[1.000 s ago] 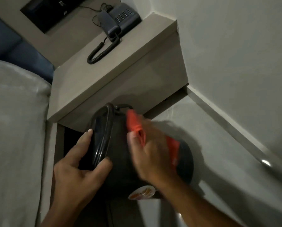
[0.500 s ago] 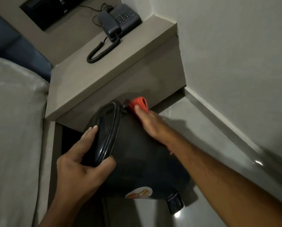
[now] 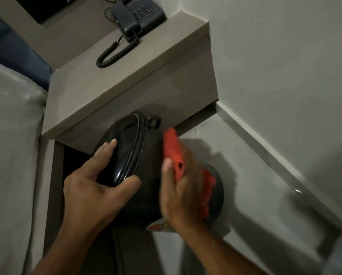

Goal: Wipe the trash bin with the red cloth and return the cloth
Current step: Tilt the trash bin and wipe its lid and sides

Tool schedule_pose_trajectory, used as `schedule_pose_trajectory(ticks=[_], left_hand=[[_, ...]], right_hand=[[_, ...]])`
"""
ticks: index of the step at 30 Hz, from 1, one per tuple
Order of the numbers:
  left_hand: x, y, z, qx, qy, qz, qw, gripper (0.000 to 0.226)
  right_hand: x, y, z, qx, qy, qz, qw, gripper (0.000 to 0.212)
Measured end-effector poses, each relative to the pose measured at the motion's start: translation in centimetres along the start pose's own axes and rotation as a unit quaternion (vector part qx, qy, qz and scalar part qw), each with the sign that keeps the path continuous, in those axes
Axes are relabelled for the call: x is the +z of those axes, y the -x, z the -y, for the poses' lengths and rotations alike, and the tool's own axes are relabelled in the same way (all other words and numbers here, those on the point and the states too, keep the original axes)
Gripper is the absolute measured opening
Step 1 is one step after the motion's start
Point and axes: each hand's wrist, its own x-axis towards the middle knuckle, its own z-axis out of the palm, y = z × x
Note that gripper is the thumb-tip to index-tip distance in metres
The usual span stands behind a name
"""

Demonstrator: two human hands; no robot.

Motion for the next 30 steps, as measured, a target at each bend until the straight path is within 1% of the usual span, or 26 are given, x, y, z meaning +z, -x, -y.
schedule_pose_trajectory(ticks=[1, 2, 4, 5, 6, 7, 8, 9, 10, 12, 14, 16, 18, 20, 21, 22, 23, 25, 26, 28, 30], left_hand=[[0.1, 0.0, -0.1, -0.002, -0.001, -0.002, 1.0, 0.093], [0.2, 0.0, -0.3, -0.004, -0.003, -0.001, 1.0, 0.093], [0.5, 0.0, -0.8, -0.007, -0.015, -0.002, 1.0, 0.093], [0.7, 0.0, -1.2, -0.01, -0.024, -0.005, 1.0, 0.094], [0.8, 0.0, -1.6, -0.012, -0.032, -0.007, 0.999, 0.095], [1.0, 0.0, -2.1, -0.014, -0.039, -0.01, 0.999, 0.096], [1.2, -0.1, -2.5, -0.018, -0.045, -0.015, 0.999, 0.097], [1.5, -0.2, -3.0, -0.02, -0.053, -0.019, 0.998, 0.098], [1.9, -0.4, -3.5, -0.02, -0.064, -0.021, 0.998, 0.099], [2.7, -0.9, -4.5, -0.023, -0.089, -0.019, 0.996, 0.1], [3.7, -1.5, -5.8, -0.023, -0.114, -0.018, 0.993, 0.099], [4.8, -2.4, -6.8, -0.017, -0.137, -0.03, 0.99, 0.093], [5.8, -3.0, -7.7, -0.007, -0.158, -0.034, 0.987, 0.08], [7.0, -3.2, -8.3, -0.006, -0.198, -0.003, 0.98, 0.073], [7.6, -3.3, -8.6, -0.014, -0.215, 0.016, 0.976, 0.073], [8.1, -3.4, -8.8, -0.024, -0.228, 0.025, 0.973, 0.071], [8.6, -3.6, -9.1, -0.031, -0.234, 0.025, 0.971, 0.066], [9.4, -4.2, -9.8, -0.044, -0.241, 0.007, 0.97, 0.061], [9.8, -4.6, -10.4, -0.05, -0.247, 0.0, 0.968, 0.061], [10.6, -5.3, -11.2, -0.063, -0.275, 0.0, 0.959, 0.067], [12.0, -5.5, -11.5, -0.067, -0.315, 0.021, 0.947, 0.077]], right_hand=[[-1.2, -0.3, -2.7, 0.038, 0.04, -0.012, 0.998, 0.067], [-2.4, -1.4, -5.2, 0.115, 0.064, -0.013, 0.991, 0.07], [-4.4, -4.6, -8.4, 0.29, 0.055, 0.007, 0.956, 0.073], [-4.8, -5.9, -8.8, 0.343, 0.046, 0.022, 0.938, 0.074], [-4.7, -6.7, -8.2, 0.356, 0.05, 0.032, 0.933, 0.075], [-4.1, -6.9, -7.0, 0.326, 0.064, 0.034, 0.942, 0.076], [-3.2, -6.6, -5.4, 0.263, 0.066, 0.028, 0.962, 0.074], [-2.3, -5.7, -3.6, 0.189, 0.043, 0.021, 0.981, 0.071], [-1.4, -4.4, -1.8, 0.117, -0.005, 0.014, 0.993, 0.067], [-0.4, -1.7, -0.2, 0.011, -0.096, 0.015, 0.995, 0.062], [-0.8, -0.1, -1.6, -0.033, -0.128, 0.009, 0.991, 0.064], [-2.8, -0.4, -5.3, -0.019, -0.098, 0.002, 0.995, 0.069], [-4.8, -1.9, -9.4, 0.026, -0.03, 0.026, 0.999, 0.065], [-5.9, -3.0, -11.4, 0.101, 0.018, 0.061, 0.993, 0.059], [-5.9, -3.3, -11.5, 0.13, 0.012, 0.07, 0.989, 0.052], [-5.5, -3.2, -10.9, 0.138, -0.006, 0.078, 0.987, 0.047], [-4.8, -3.1, -9.9, 0.128, -0.037, 0.079, 0.988, 0.046], [-3.7, -2.7, -7.4, 0.089, -0.123, 0.074, 0.986, 0.051], [-3.5, -2.7, -6.3, 0.079, -0.164, 0.069, 0.981, 0.056], [-3.7, -3.2, -5.4, 0.104, -0.232, 0.053, 0.966, 0.058], [-5.0, -3.8, -5.7, 0.162, -0.254, 0.08, 0.95, 0.053]])
